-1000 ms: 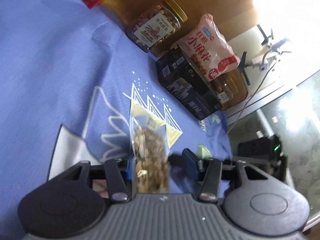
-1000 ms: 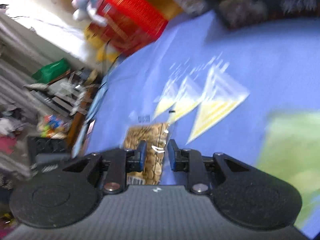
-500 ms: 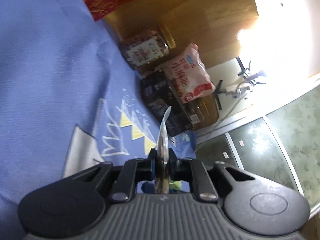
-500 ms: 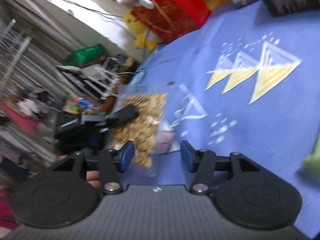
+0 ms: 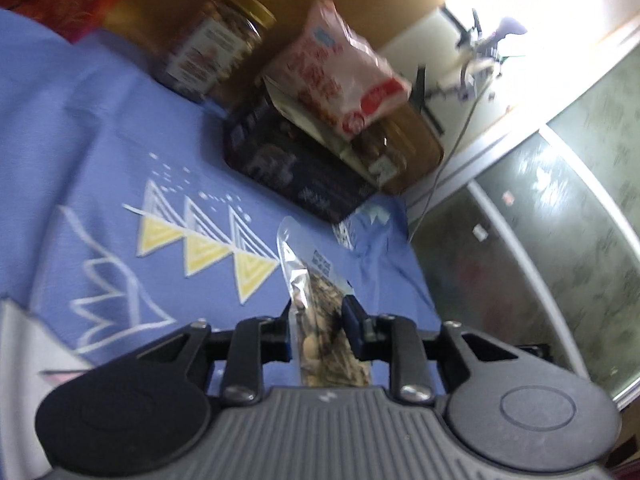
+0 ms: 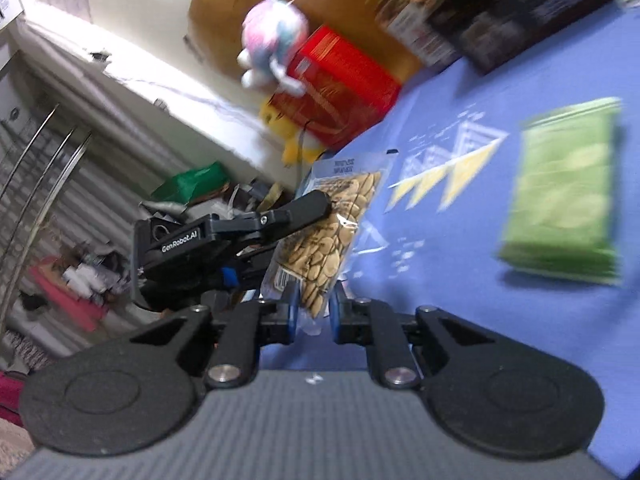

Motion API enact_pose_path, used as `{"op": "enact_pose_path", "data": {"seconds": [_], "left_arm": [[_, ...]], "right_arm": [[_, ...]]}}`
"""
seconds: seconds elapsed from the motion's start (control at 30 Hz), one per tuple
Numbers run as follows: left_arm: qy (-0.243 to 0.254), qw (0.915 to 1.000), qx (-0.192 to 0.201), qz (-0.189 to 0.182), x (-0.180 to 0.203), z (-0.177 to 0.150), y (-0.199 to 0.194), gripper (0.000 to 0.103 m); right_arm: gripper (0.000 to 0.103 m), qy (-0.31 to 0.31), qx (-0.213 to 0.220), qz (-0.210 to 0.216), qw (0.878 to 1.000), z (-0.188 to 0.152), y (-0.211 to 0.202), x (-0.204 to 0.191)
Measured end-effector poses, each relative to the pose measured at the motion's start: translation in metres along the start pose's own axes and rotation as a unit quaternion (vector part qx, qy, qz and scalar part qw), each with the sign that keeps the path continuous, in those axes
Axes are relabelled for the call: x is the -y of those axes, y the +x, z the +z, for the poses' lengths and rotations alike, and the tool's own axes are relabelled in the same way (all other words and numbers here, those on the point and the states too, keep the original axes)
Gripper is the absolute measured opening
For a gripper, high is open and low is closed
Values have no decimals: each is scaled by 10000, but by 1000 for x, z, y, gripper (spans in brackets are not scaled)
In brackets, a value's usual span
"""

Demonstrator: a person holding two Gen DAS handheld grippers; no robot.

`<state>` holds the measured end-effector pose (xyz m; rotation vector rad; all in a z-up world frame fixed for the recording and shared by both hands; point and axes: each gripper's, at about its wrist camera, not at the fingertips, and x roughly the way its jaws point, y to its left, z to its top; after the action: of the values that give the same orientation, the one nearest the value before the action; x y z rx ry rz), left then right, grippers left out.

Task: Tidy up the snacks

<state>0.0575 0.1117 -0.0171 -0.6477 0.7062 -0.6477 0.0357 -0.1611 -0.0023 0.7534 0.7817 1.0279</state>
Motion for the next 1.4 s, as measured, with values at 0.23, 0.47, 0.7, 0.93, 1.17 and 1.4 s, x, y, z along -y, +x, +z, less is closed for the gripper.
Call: {"op": "enact_pose_path", "data": {"seconds": [0.23,0.47,0.7,0.93,1.17,1.4], "left_arm": [[276,9985,-430,177,17,10,49,29],[641,9936,-716,601,29,5,76,51],[1342,9779,-695,1444,50,-3,80,53],[1975,9316,-224,3043,56,-4,70,54],[1889,9175,-137,3498,42,-4,61,54],[1906,9116,-140,3640,40,-5,63,54]], "right_arm": [[18,168,462,-290,9984,4,-30,21],[11,-61,942,-1086,9896,10,-58,34],[10,224,957,-1044,9897,9,-63,56],[10,94,1035,-1136,9881,4,-67,51],[10,15,1076,-1196,9870,3,-67,49],[11,84,1086,-1123,9877,3,-68,51]]}}
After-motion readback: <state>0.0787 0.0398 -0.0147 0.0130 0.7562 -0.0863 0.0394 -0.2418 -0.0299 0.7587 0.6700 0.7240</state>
